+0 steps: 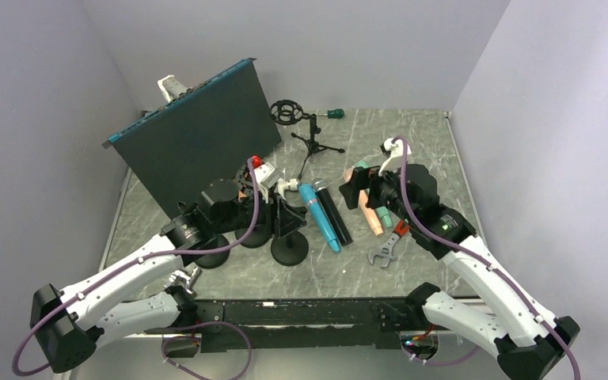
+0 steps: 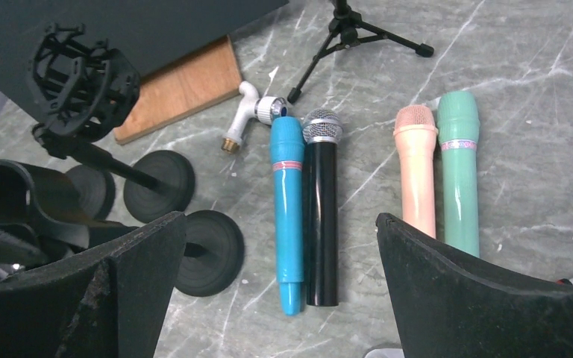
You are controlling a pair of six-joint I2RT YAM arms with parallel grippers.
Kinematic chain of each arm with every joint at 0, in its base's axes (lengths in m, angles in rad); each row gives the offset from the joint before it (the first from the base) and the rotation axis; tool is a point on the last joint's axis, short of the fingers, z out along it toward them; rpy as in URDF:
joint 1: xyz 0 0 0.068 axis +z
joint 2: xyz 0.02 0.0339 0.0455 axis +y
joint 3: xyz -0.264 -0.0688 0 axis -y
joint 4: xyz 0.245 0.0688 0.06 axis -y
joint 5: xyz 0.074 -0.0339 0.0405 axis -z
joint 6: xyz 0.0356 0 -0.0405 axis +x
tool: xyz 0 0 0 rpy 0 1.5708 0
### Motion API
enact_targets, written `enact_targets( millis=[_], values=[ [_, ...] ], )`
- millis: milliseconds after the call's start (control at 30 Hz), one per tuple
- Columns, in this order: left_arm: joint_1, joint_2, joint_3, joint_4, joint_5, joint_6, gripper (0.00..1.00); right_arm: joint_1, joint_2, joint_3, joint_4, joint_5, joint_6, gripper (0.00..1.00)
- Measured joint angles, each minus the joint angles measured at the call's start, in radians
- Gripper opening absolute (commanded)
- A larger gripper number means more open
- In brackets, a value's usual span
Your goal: Remove the microphone from the stand
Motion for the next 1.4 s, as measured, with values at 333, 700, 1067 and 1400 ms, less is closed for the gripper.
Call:
enact_targets(
  millis=[333,700,1067,1400],
  values=[
    [0.001,0.026,0.113,-0.159,-0.009,0.045,0.59,0.000,-0.055,-0.056,0.014,-0.017,0.030,1.00],
    [0.003,0.016,0.223,-0.278,-0.009,0.069,0.64,0.000,-0.087,-0.072,0.024,-0.016,0.033,1.00],
    [-0.001,0.016,0.059,-0.061,0.008,0.040,0.65,0.000,-0.104,-0.119,0.028,-0.017,0.042,1.00],
    [0.001,-0.020,0.145,-0.228,-0.046,0.071,0.79,0.000,-0.150,-0.158,0.059,-0.039,0.063,1.00]
  ],
)
